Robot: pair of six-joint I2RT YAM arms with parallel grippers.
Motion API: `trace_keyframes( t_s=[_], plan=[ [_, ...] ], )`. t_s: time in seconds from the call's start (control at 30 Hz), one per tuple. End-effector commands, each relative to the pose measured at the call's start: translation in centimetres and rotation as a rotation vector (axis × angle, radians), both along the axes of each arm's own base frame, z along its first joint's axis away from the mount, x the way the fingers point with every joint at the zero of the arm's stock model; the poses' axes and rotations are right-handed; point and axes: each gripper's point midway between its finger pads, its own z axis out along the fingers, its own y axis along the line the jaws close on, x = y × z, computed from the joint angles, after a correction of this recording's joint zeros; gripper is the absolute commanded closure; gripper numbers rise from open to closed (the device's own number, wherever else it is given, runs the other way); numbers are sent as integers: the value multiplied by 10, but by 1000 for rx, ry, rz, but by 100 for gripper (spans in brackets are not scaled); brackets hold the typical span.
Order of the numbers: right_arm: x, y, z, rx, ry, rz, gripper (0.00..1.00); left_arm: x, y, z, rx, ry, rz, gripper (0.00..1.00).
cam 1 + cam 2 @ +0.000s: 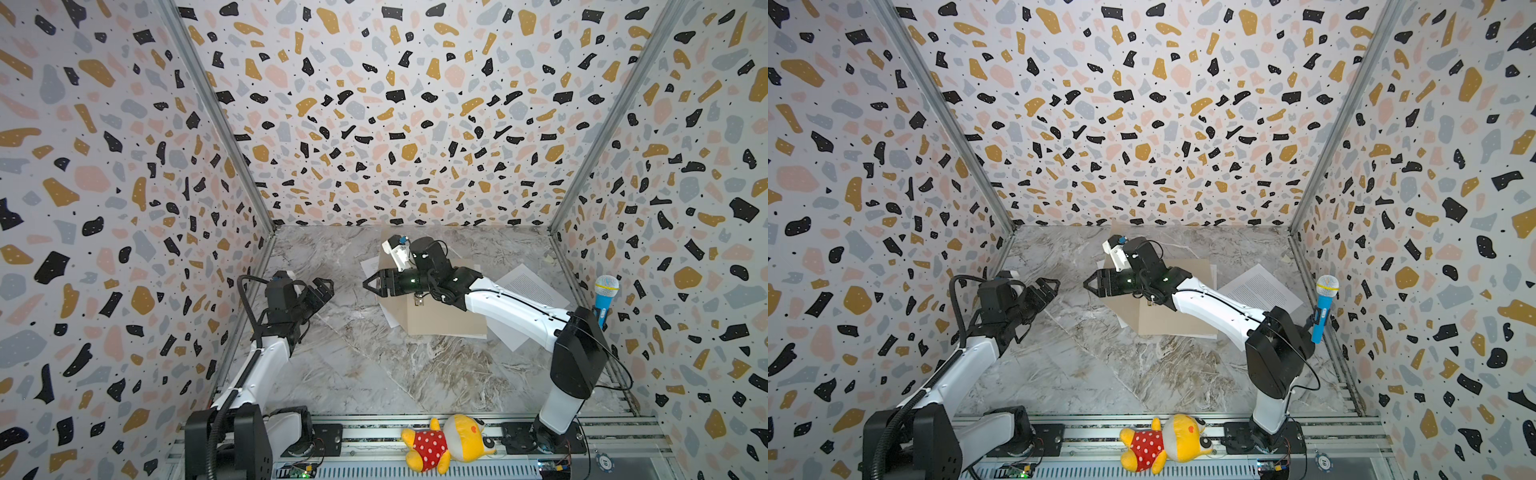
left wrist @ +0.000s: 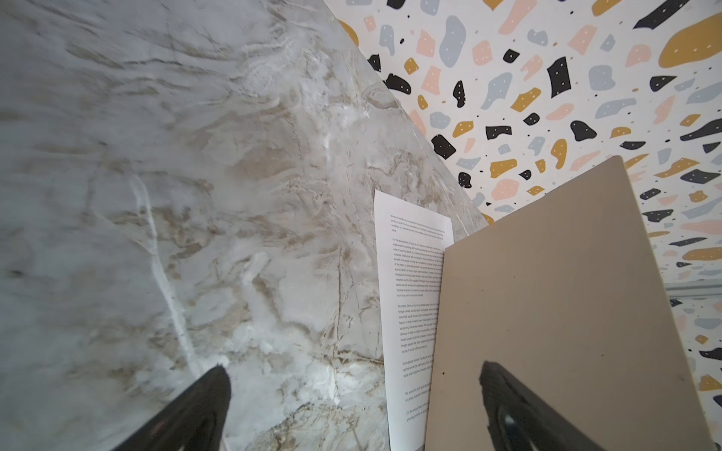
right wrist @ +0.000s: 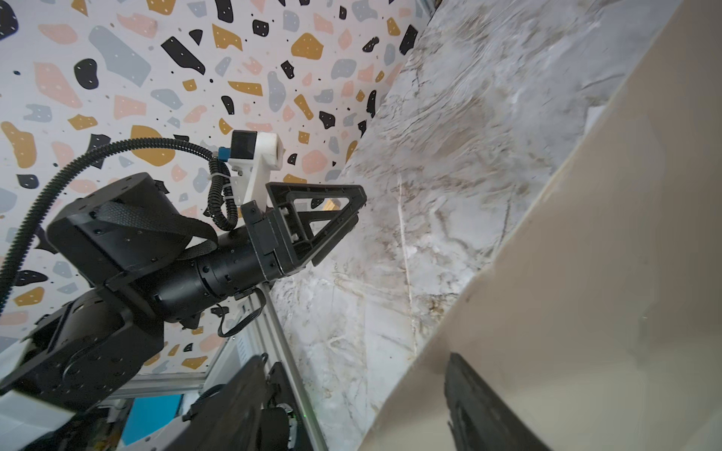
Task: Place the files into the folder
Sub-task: 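Lay the cover flat with the right gripper while left arm draws back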
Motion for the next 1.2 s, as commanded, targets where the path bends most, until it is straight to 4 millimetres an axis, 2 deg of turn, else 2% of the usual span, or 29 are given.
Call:
trace_keyframes(
  t_s=[0.0, 0.13, 0.27, 0.33, 0.43, 0.53, 0.63, 0.73, 0.87, 1.0, 1.07, 1.17],
  plan=[
    [-4, 18, 21, 67, -37, 60, 19, -2, 13, 11, 46, 2, 26, 0],
    [-6, 35, 16, 89, -43, 88, 10, -7, 28, 12, 72, 27, 76, 0],
    [-10, 51, 15, 119, -44, 121, 1, -12, 40, 25, 116, 19, 125, 1],
    [-12, 56, 13, 123, -41, 135, 1, -13, 44, 32, 133, 7, 142, 0],
    [-13, 57, 12, 119, -47, 143, 1, -15, 47, 34, 142, 4, 157, 1],
    [-8, 47, 6, 67, -79, 116, 1, -16, 46, 33, 143, 8, 153, 0],
    [1, 24, -10, 4, -83, 64, 1, -14, 41, 31, 123, 0, 128, 1],
    [16, -15, -33, -64, -70, -18, 1, -11, 33, 27, 95, -8, 91, 0],
    [38, -82, -61, -145, -66, -151, 1, -6, 25, 24, 61, -24, 55, 0],
    [61, -144, -80, -195, -82, -266, 1, 5, 14, 16, 37, -10, 11, 0],
    [72, -162, -90, -228, -88, -293, 0, 11, 8, 11, 38, 4, -11, 0],
    [86, -170, -111, -305, -73, -269, 5, 20, -4, 6, 41, 15, -46, 0]
  ],
)
